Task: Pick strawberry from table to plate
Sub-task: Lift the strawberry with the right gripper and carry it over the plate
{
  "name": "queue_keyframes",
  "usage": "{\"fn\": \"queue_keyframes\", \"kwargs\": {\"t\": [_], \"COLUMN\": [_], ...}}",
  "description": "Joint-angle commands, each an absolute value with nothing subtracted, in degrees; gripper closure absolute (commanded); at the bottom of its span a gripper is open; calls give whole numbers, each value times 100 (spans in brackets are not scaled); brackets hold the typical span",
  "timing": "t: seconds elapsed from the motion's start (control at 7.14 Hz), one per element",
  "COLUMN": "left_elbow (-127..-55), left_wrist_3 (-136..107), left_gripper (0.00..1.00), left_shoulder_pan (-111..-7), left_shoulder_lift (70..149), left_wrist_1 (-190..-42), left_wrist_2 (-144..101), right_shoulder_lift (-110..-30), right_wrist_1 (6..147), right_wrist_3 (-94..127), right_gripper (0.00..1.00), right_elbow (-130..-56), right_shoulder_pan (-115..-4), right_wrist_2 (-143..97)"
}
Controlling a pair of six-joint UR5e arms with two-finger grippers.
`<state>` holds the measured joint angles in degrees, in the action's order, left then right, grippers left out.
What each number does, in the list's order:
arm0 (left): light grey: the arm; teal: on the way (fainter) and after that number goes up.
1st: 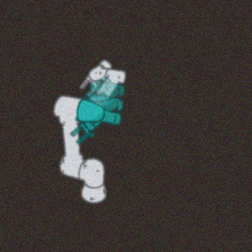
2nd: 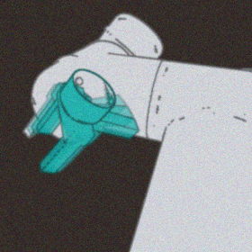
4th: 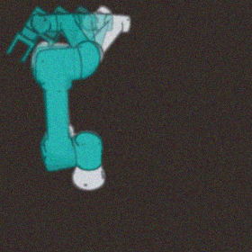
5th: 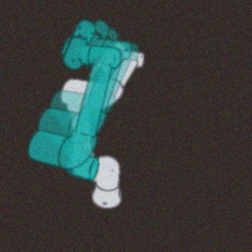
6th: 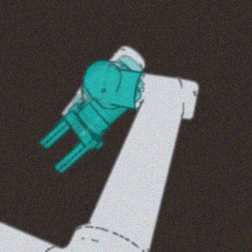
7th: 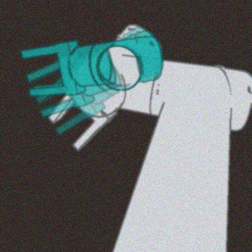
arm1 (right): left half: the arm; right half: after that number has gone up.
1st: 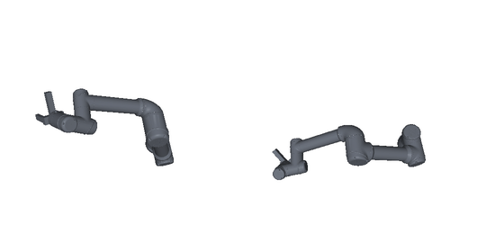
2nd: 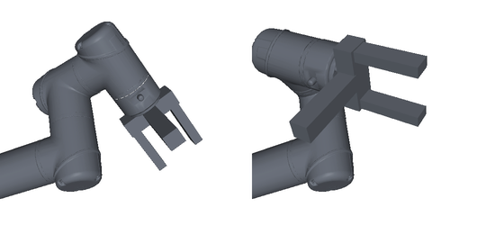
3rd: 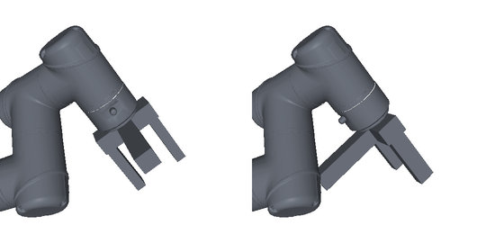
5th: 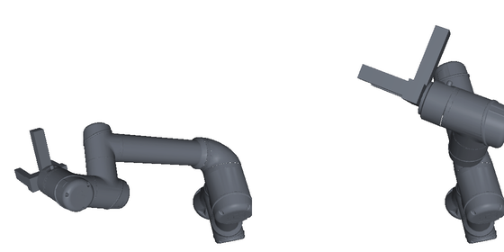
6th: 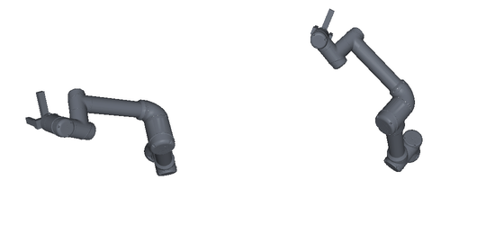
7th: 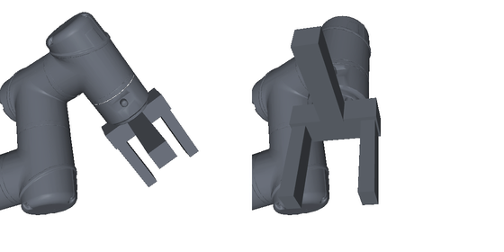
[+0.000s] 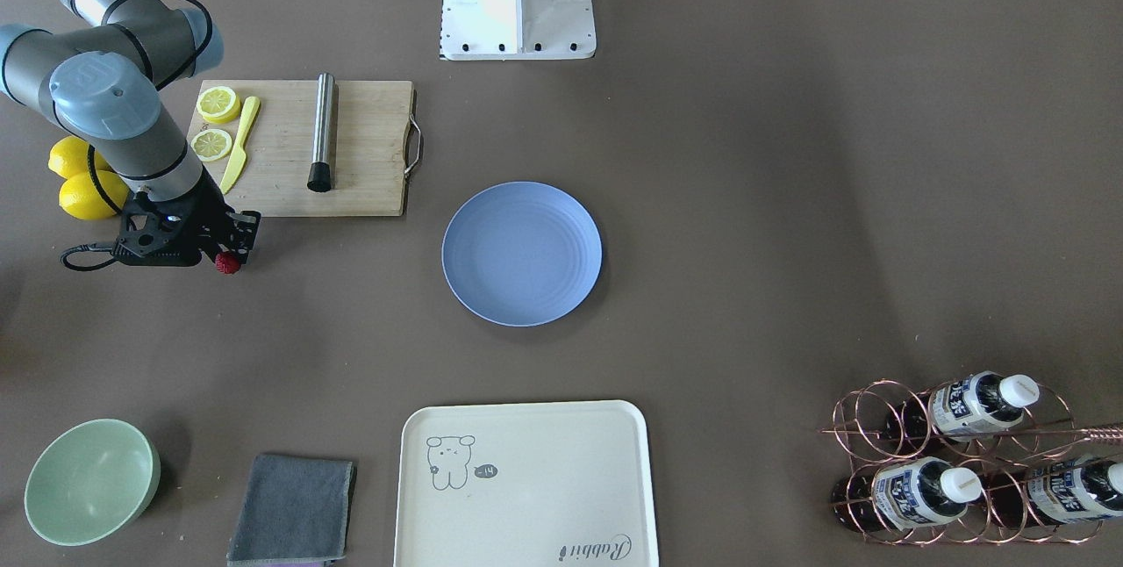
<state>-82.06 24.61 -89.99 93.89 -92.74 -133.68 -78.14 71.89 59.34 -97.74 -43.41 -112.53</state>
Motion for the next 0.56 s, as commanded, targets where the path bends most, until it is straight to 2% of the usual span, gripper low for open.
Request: {"fn": "queue_keyframes", "kwargs": {"t": [0.0,0.14,0.42], "left_elbow": [-8227,-8227,-8227], "left_wrist_3": [2461,2461,2461], "left_gripper": [2,2,2], "left_shoulder_pan": [-8991,-8991,-9000], "left_shoulder_lift": [9325,9325,9290], "left_wrist_1": [-9281,-9281,-9290], "left_wrist_2": [-13368,-13368,-13368], "right_shoulder_lift": [-7402,-7105,-6166], "right_wrist_1": [7251,7294,8379], "right_wrist_3": [6952,7431,7934], "right_gripper": [100,100,100], "right_elbow": [-9739,-9695,-9624], "right_shoulder_pan": [-4316,-4202,-3895], "right_wrist_2": [-11276,-11276,-11224]}}
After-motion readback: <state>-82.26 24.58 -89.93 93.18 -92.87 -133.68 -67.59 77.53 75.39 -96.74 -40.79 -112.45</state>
